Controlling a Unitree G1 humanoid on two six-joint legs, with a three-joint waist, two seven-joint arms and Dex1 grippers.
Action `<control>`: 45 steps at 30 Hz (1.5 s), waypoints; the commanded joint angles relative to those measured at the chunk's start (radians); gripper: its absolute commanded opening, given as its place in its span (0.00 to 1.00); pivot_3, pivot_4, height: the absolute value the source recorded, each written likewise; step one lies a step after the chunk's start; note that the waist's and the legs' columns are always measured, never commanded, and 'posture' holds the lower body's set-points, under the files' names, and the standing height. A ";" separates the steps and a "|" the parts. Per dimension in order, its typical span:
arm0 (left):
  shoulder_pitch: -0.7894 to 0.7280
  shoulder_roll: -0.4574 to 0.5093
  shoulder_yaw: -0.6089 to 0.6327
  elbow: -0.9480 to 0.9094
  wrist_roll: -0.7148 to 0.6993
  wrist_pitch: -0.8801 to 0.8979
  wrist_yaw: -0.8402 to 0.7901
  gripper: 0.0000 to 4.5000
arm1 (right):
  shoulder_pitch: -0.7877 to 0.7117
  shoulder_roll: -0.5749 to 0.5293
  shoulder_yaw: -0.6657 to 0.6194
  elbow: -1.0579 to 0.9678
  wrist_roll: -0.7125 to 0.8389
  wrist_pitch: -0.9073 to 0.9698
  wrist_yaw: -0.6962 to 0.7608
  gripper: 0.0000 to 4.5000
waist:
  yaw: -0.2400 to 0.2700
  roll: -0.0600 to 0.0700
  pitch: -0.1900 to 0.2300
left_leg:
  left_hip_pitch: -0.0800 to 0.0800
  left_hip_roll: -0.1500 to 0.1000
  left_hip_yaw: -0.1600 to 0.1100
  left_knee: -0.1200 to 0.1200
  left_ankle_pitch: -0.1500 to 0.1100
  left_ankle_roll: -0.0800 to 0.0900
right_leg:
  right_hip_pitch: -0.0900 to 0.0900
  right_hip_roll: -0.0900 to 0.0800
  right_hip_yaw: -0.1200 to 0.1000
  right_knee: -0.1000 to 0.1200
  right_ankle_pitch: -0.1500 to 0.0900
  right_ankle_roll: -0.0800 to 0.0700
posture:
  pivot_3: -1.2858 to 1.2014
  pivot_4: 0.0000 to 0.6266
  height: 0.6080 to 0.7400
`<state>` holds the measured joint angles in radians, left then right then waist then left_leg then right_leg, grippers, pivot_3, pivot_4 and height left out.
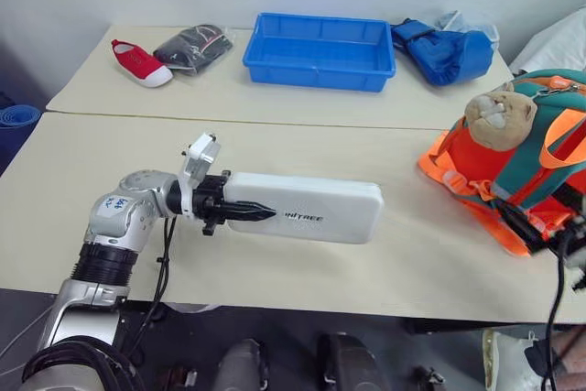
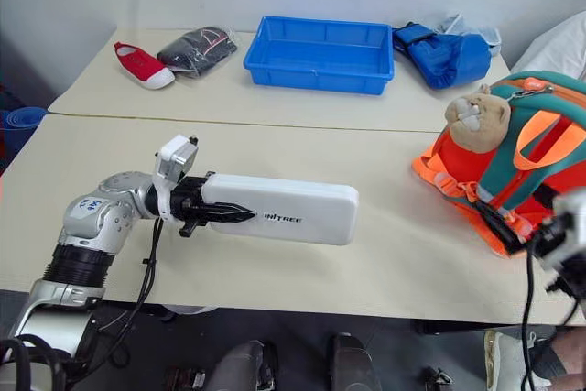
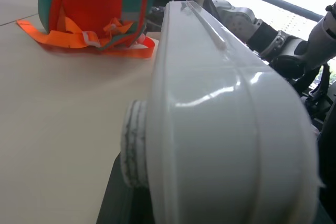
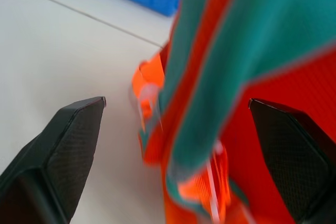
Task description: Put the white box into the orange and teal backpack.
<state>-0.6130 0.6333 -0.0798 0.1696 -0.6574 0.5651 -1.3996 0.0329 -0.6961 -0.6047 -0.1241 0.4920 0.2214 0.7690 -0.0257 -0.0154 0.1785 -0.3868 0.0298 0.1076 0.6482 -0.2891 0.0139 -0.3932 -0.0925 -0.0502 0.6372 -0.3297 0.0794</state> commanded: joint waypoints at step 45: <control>-0.027 0.122 0.352 -0.137 -0.293 0.373 0.097 0.27 | 0.053 -0.271 0.206 -0.558 0.718 0.597 0.014 0.01 | 0.023 -0.011 0.005 | -0.005 -0.001 -0.005 0.002 -0.002 0.004 | 0.002 -0.003 -0.005 -0.008 0.002 0.003 | 0.52 0.24 1.00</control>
<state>-0.6412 0.7477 0.2925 0.0667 -0.9659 0.9582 -1.2893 0.0932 -0.9724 -0.3973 -0.6645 1.2086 0.8289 0.7781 -0.0024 -0.0262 0.1832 -0.3918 0.0285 0.1025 0.6498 -0.2906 0.0175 -0.3909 -0.0952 -0.0550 0.6292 -0.3274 0.0827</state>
